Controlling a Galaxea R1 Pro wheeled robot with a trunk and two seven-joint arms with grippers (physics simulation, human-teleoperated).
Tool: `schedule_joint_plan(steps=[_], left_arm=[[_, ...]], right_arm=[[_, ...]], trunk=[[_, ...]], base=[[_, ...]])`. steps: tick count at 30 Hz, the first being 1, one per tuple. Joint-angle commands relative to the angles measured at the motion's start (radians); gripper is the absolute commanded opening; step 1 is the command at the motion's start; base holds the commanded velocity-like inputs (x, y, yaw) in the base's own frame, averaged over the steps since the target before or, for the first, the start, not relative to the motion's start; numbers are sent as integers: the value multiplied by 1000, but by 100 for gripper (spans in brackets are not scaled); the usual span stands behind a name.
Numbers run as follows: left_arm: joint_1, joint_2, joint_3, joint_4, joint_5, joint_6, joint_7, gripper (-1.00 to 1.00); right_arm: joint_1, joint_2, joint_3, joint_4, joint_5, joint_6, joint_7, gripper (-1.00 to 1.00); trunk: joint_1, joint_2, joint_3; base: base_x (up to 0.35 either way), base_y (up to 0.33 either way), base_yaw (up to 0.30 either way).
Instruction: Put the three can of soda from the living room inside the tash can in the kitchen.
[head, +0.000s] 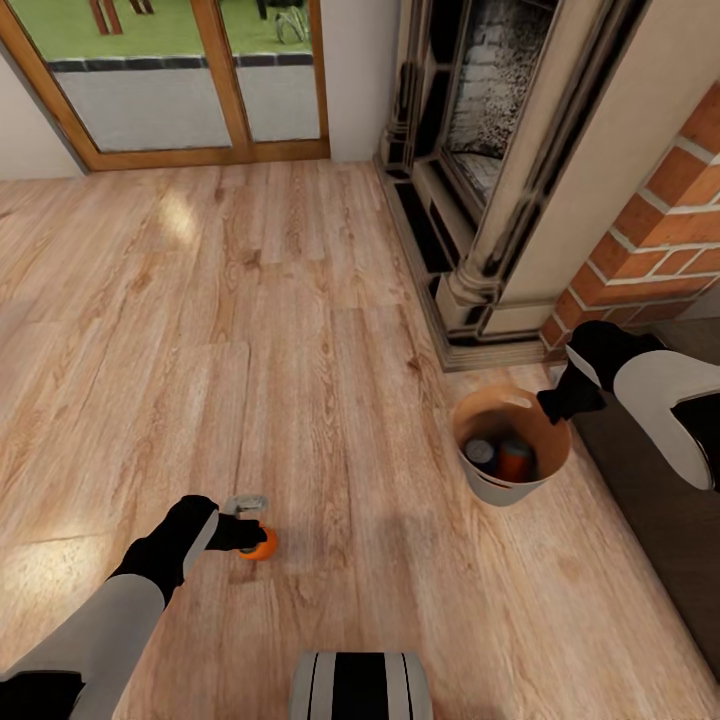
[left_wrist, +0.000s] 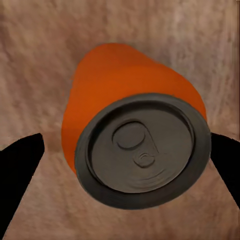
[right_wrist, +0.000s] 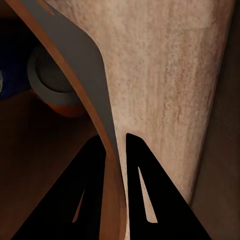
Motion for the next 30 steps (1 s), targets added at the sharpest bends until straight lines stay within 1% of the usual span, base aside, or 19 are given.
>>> schedule_joint_plan(steps=[1, 9, 12, 16, 19, 22, 30], left_arm=[[0, 0, 0, 0, 0, 0, -2, -100], [0, 0, 0, -4, 1, -2, -1, -100], [-1, -3, -1, -3, -2, 1, 0, -100], [-1, -22, -1, 5, -11, 5, 1, -100], [-1, -29, -1, 8, -13, 6, 1, -100], [-1, -31, -1, 9, -13, 6, 1, -100], [-1, -33, -2, 10, -14, 6, 0, -100]], right_arm=[[0, 0, -6, 0, -15, 3, 7, -100], [0, 3, -6, 0, -15, 3, 7, -100], [0, 3, -6, 0, -15, 3, 7, -100], [0, 3, -6, 0, -15, 3, 7, -100], [0, 3, -6, 0, -15, 3, 7, -100], [0, 3, -7, 0, -15, 3, 7, -100], [1, 20, -9, 0, -15, 3, 6, -100]], trunk=[[0, 0, 0], [0, 0, 0], [-1, 1, 12], [-3, 2, 27], [-5, 2, 39], [-6, 3, 50], [-10, 5, 81]], base=[[0, 0, 0], [0, 0, 0], [0, 0, 0], [0, 0, 0], [0, 0, 0], [0, 0, 0], [0, 0, 0]])
